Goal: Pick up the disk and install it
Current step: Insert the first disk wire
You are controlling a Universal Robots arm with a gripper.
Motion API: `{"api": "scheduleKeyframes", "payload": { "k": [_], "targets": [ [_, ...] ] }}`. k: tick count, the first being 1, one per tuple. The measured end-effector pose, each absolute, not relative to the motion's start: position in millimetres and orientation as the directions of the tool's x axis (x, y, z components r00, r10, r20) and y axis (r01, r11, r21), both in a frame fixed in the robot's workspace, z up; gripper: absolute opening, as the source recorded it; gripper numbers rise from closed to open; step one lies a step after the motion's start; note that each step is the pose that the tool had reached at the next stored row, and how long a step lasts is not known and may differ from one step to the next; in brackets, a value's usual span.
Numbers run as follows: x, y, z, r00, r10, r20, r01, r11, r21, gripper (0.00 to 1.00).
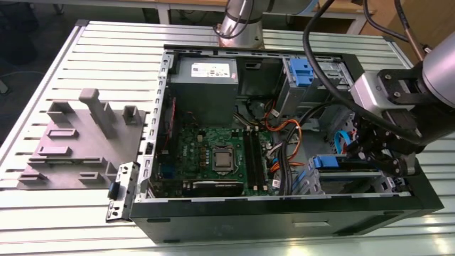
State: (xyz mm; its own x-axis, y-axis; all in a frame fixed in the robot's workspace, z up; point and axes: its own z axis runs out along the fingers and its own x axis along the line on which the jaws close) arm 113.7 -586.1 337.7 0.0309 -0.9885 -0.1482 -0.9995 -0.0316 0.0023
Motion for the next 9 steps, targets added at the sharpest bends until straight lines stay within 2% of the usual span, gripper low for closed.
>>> {"api": "scheduleKeyframes", "payload": {
  "k": [9],
  "targets": [
    [113.4,-587.3,336.0,0.031,-0.989,-0.148,-1.0,-0.031,0.002,0.16]
  ]
}}
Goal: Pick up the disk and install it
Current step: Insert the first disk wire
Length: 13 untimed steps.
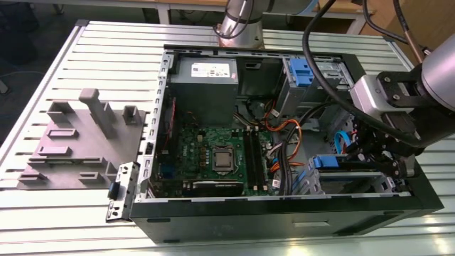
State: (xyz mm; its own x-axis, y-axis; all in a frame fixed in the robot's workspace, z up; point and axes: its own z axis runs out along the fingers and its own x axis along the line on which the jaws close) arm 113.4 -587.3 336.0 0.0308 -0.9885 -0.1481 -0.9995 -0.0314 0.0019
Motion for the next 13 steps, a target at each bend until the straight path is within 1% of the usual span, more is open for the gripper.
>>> {"api": "scheduleKeyframes", "payload": {
  "k": [13],
  "targets": [
    [113.1,-587.3,331.7,0.031,-0.988,-0.148,-1.0,-0.031,0.002,0.16]
  ]
}}
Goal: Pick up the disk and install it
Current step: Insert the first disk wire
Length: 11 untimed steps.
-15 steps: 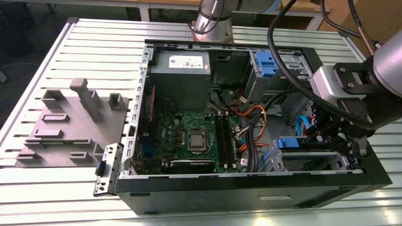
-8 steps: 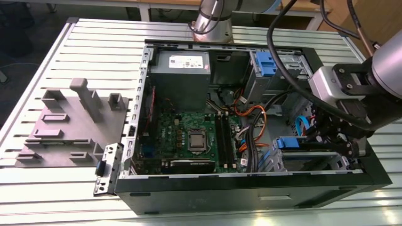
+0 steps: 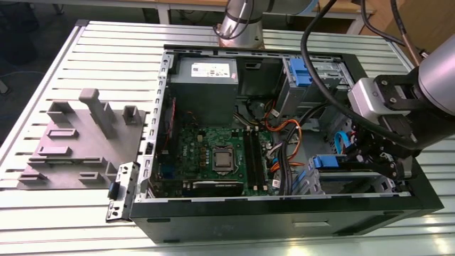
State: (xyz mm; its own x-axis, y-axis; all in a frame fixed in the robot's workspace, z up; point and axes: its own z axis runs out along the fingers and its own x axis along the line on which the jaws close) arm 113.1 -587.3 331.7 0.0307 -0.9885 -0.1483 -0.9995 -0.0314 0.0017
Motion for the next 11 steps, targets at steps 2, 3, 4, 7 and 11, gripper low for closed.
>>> {"api": "scheduleKeyframes", "payload": {
  "k": [2,3,4,7,11],
  "targets": [
    [113.1,-587.3,331.6,0.031,-0.988,-0.148,-1.0,-0.031,0.002,0.16],
    [113.1,-587.3,331.6,0.031,-0.988,-0.148,-1.0,-0.031,0.002,0.16],
    [113.1,-587.3,331.5,0.031,-0.989,-0.148,-1.0,-0.031,0.002,0.16],
    [113.0,-587.3,330.7,0.031,-0.988,-0.148,-1.0,-0.031,0.002,0.16],
    [113.0,-587.3,330.6,0.031,-0.989,-0.148,-1.0,-0.031,0.002,0.16]
  ]
}}
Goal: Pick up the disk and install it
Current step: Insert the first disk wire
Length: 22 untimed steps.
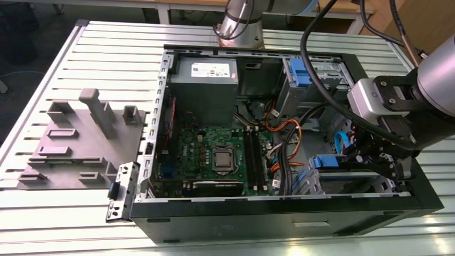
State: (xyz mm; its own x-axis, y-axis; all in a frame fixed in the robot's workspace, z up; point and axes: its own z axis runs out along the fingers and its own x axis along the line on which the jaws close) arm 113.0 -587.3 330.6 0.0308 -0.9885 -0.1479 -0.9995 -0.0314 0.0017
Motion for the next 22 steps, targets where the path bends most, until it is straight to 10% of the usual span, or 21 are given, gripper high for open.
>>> {"api": "scheduleKeyframes", "payload": {
  "k": [22],
  "targets": [
    [116,-587,347,0.031,-0.989,-0.148,-1.0,-0.031,0.002,0.24]
  ]
}}
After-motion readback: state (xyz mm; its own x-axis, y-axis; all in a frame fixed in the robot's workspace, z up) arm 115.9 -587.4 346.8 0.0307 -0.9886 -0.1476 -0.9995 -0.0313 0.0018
